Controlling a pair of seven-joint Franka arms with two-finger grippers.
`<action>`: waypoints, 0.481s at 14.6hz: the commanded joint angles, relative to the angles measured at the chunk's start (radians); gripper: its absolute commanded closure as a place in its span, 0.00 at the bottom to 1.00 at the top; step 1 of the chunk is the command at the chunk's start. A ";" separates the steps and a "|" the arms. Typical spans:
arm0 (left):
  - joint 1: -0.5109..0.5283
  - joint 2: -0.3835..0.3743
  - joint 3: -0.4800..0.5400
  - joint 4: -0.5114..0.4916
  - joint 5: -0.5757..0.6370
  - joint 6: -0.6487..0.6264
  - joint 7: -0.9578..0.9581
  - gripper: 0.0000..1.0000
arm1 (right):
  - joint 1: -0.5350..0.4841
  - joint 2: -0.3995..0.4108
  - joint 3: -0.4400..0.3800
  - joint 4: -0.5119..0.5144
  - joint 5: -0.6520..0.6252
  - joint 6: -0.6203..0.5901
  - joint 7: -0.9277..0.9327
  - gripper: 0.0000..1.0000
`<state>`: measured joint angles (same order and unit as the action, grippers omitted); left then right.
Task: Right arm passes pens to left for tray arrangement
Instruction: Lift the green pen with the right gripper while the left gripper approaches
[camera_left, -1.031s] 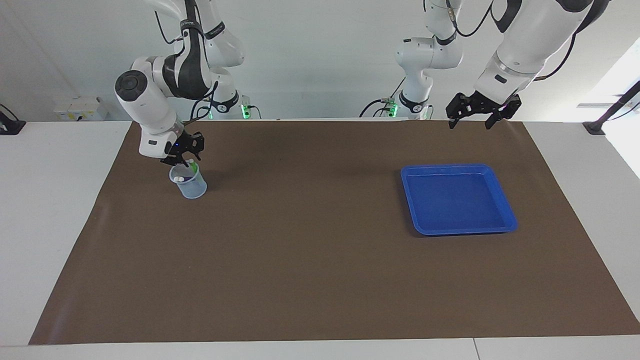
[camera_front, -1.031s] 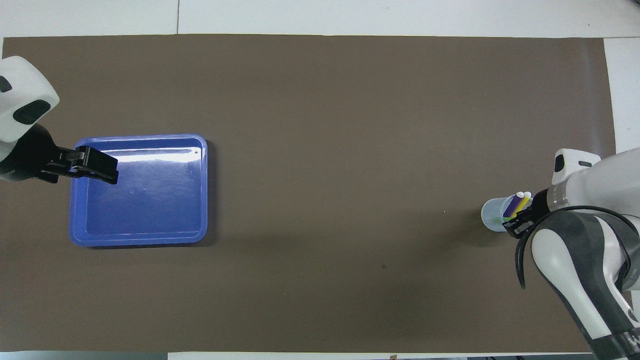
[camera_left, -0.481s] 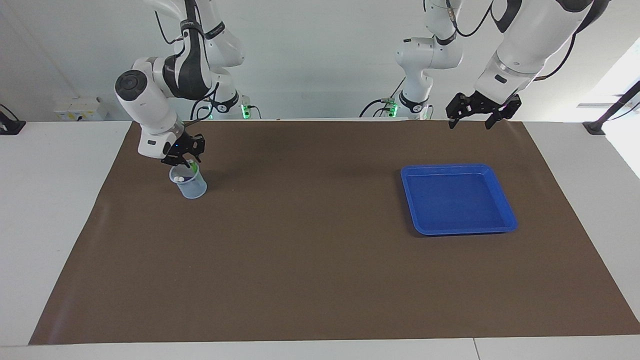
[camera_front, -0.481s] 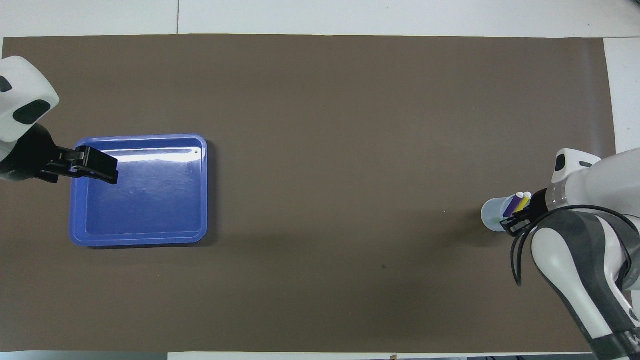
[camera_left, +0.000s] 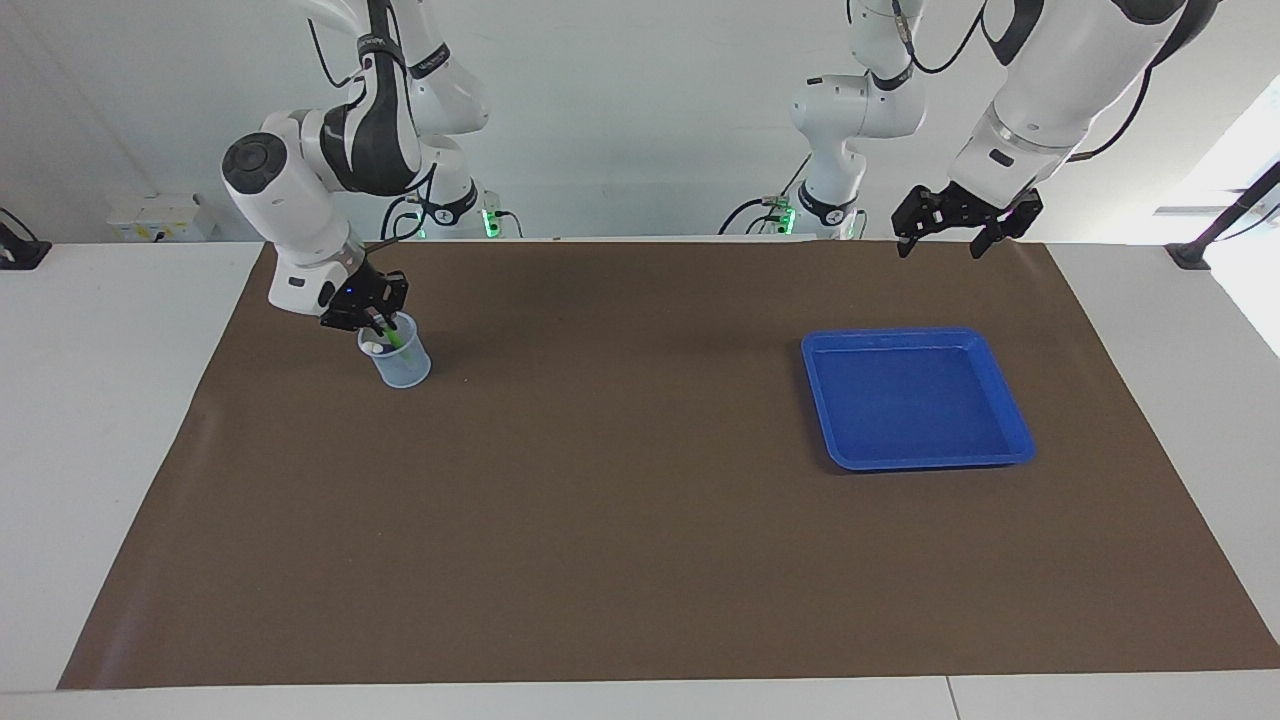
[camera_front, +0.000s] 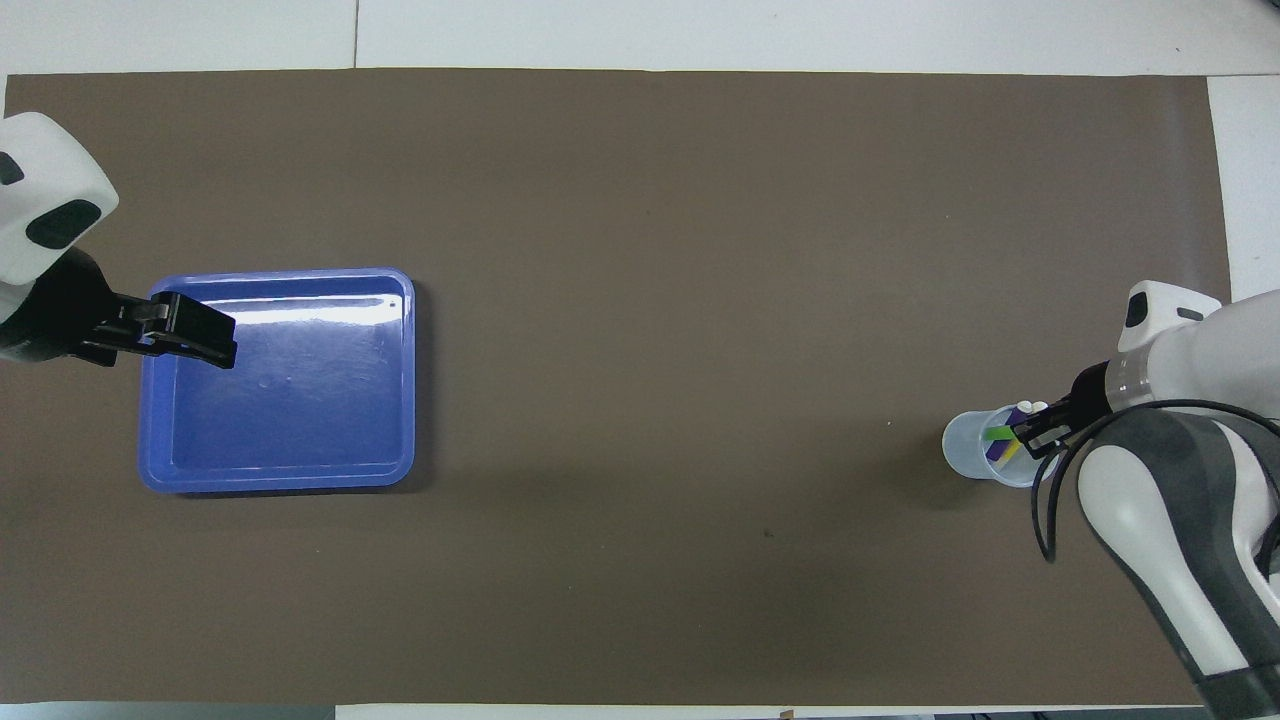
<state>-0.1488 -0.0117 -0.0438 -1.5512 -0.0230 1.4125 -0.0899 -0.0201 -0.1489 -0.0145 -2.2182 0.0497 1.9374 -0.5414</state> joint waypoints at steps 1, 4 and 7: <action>0.000 -0.017 0.004 -0.018 -0.002 0.006 -0.010 0.00 | 0.003 0.063 0.007 0.269 0.001 -0.205 -0.005 1.00; 0.000 -0.019 0.004 -0.021 -0.003 0.006 -0.011 0.00 | 0.067 0.095 0.013 0.480 0.050 -0.348 0.148 1.00; 0.005 -0.027 0.004 -0.032 -0.003 0.002 -0.024 0.00 | 0.129 0.089 0.013 0.489 0.249 -0.319 0.435 1.00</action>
<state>-0.1487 -0.0117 -0.0438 -1.5520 -0.0230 1.4121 -0.0942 0.0830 -0.0953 -0.0031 -1.7566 0.2117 1.6121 -0.2586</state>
